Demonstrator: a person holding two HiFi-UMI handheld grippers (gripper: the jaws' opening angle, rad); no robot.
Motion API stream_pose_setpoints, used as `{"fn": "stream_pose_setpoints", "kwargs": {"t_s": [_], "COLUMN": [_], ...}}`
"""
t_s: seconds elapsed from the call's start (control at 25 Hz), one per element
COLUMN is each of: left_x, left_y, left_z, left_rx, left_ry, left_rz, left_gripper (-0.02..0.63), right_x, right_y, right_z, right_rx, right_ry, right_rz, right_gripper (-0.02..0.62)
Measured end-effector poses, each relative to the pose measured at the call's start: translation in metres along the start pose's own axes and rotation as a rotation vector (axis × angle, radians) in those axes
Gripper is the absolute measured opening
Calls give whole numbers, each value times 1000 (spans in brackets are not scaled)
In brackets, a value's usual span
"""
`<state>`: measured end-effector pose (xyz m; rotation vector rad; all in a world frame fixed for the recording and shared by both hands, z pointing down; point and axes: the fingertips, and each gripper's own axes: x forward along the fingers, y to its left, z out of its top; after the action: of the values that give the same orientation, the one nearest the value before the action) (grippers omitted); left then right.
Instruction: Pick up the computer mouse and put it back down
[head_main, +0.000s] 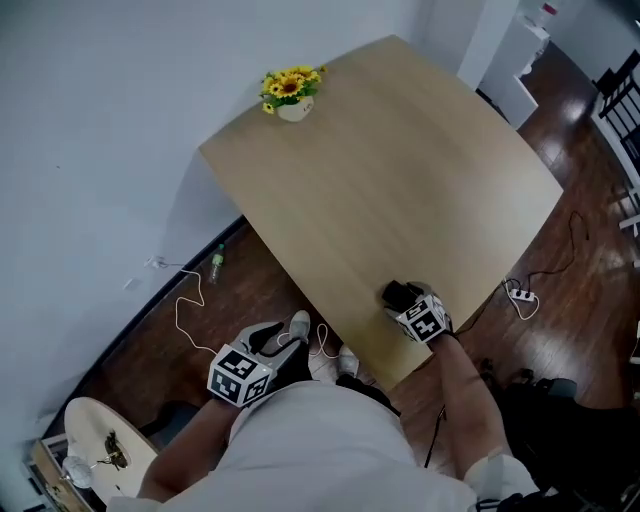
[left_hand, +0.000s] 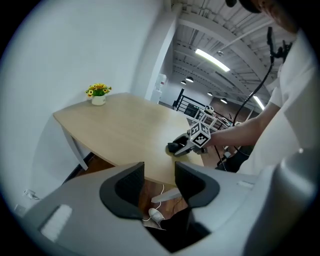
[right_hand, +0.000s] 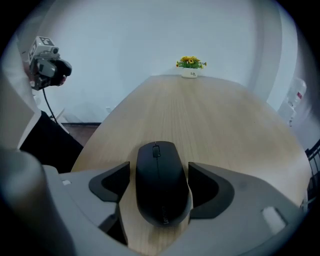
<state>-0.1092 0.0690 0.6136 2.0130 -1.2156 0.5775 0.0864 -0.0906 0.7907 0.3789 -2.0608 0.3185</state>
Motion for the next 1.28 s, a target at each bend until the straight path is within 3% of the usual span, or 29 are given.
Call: {"fn": "stream_pose_setpoints", "kwargs": {"t_s": [0.12,0.32,0.52,0.68,1.12,1.28], "left_x": [4,12,20,27,50,56], "left_y": [19,38,47,46,29,19], "left_z": [4,11,25,38,52,58], "left_rx": [2,5,30,55,157,191], "left_ry": [9,13,8,-2,28,33], "left_rz": [-16,-51,-99,-134,-226,-257], "left_gripper": [173,173,173,173,173,174], "right_x": [0,-2,-14,-53,-192,-227], "right_y": [-6,-7,1,22,92,99], "right_z": [1,2,9,33,108,111], "right_rx": [24,59,201,251,200,228], "right_ry": [-4,46,30,-35,-234,-262], "right_rz": [-6,-74,-120,-135,-153,-200], "right_gripper": [305,294,293,293,293,293]}}
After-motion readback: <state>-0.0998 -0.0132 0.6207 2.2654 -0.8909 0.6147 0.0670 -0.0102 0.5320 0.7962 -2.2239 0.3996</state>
